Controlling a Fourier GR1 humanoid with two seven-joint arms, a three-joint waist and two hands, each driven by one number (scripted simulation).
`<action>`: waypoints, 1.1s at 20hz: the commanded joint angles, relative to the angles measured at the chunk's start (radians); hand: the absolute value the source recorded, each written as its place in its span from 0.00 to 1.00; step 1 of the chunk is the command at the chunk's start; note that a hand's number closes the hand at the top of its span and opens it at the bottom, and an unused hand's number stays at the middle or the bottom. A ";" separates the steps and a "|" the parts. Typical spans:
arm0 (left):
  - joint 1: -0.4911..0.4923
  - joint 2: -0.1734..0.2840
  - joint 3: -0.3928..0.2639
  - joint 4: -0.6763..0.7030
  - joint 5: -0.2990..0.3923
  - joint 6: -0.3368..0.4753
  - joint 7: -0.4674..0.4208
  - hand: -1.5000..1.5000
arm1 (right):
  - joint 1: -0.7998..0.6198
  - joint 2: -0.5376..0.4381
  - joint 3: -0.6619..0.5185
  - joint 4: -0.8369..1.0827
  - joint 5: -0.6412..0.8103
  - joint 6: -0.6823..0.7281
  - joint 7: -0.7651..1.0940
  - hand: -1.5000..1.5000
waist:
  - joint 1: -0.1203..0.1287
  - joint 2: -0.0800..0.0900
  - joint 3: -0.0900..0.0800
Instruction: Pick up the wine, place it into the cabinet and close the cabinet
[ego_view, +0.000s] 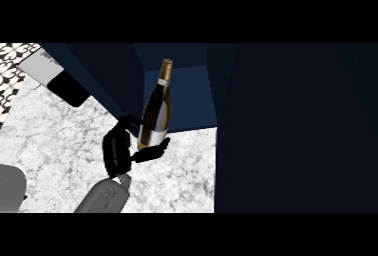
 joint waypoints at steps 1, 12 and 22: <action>-0.277 -0.055 -0.005 0.125 -0.002 -0.138 0.091 1.00 | 0.006 -0.006 -0.006 -0.022 -0.054 0.011 0.006 0.00 | -0.044 0.026 -0.014; -0.281 -0.064 -0.021 0.177 -0.139 -0.060 0.250 1.00 | 0.002 -0.019 -0.029 -0.015 -0.062 0.028 0.010 0.00 | -0.052 0.029 -0.012; -0.357 -0.052 -0.021 0.270 -0.253 -0.092 0.368 0.00 | 0.004 -0.018 -0.039 -0.016 -0.074 0.033 0.014 0.00 | -0.036 0.025 -0.013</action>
